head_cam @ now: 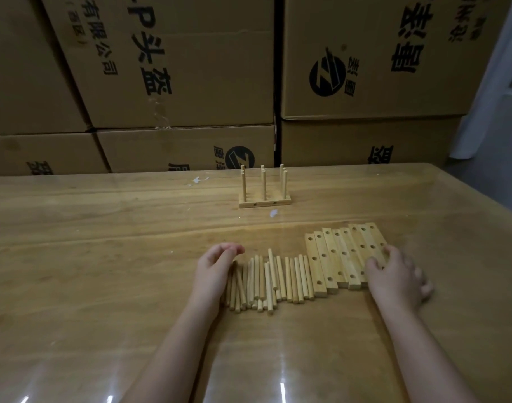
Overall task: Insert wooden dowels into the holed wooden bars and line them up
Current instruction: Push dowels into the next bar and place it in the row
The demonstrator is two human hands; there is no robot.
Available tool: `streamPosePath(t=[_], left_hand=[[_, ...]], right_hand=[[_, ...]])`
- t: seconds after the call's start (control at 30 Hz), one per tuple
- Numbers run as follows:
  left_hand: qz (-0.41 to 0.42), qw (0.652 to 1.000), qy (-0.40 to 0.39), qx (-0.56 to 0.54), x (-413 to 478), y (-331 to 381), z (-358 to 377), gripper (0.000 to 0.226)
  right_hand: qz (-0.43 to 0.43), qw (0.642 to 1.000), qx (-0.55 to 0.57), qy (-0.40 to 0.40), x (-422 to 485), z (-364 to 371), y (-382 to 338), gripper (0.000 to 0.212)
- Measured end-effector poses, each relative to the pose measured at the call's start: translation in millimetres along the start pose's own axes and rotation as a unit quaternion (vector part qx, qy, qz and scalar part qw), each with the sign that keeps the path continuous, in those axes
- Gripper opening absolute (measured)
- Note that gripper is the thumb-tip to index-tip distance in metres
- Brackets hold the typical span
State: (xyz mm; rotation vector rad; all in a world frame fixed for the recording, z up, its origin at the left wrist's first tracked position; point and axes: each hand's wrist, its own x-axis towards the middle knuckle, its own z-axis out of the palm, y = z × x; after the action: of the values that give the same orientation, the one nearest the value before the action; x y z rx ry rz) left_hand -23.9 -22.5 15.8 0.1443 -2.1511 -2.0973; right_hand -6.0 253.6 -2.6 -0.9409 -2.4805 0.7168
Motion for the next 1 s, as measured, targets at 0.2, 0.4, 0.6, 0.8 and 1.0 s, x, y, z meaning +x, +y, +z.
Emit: streamPosePath(t=[0.2,0.4,0.6,0.8,1.0], left_hand=[[0.007,0.997,-0.013,-0.075,4.4,-12.6,-7.3,0.024],[0.042,0.999,-0.026,-0.010,6.5,-16.0,-0.5,0.029],[0.073,0.992,-0.070,0.078,2.3,-18.6,7.8,0.032],[0.091,0.986,-0.121,0.072,2.6,-16.2,2.9,0.024],[0.098,0.988,-0.122,-0.012,4.0,-14.4,-3.1,0.032]], right_hand=[[-0.017,0.985,0.163,0.056,1.6,-2.1,2.7,0.027],[0.010,0.939,0.331,0.096,-2.0,-9.1,-4.9,0.025],[-0.063,0.892,0.446,-0.044,-40.4,-7.0,-41.0,0.020],[-0.102,0.832,0.495,-0.230,-84.4,4.7,-61.1,0.019],[-0.219,0.855,0.373,-0.285,-112.8,11.1,-68.4,0.019]])
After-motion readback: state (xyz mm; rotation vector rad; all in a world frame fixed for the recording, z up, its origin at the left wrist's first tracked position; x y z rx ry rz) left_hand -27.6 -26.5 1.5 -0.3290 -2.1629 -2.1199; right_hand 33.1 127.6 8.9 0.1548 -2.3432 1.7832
